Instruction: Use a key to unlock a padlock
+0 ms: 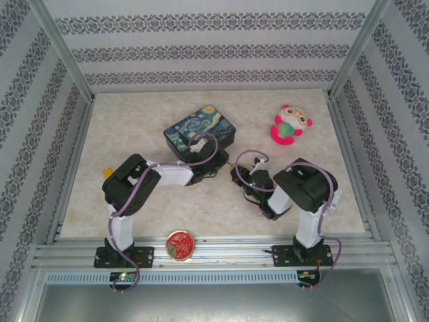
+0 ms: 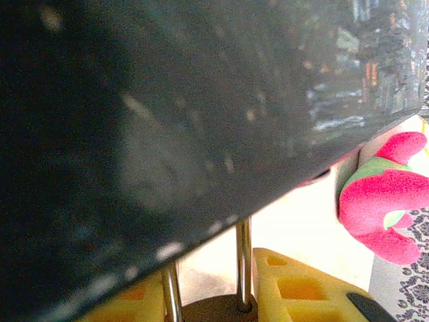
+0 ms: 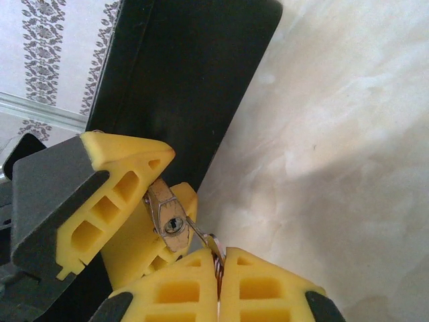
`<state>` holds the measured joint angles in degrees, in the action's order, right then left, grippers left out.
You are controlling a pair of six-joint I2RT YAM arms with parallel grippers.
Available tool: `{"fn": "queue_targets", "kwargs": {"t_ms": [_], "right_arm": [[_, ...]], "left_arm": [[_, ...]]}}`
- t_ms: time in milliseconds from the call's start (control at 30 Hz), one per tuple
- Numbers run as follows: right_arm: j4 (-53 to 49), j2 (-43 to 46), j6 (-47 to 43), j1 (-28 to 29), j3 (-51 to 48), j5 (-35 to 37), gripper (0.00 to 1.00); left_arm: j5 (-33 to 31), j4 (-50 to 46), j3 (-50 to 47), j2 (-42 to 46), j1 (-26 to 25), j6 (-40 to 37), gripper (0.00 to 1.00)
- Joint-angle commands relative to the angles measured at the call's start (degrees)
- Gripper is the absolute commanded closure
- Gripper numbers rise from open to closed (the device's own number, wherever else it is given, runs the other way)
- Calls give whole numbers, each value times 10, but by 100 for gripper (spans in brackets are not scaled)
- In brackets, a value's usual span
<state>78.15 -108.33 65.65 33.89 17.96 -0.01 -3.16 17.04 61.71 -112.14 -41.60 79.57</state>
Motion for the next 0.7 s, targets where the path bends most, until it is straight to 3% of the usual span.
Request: {"fn": "queue_targets", "kwargs": {"t_ms": [0,667], "right_arm": [[13,17,-10,4,-11,11,100],[13,15,-17,9,1,-2,100]], "left_arm": [[78,11,-23,-37,-5,89,94],[79,19,-27,-40,-5,89,94]]}}
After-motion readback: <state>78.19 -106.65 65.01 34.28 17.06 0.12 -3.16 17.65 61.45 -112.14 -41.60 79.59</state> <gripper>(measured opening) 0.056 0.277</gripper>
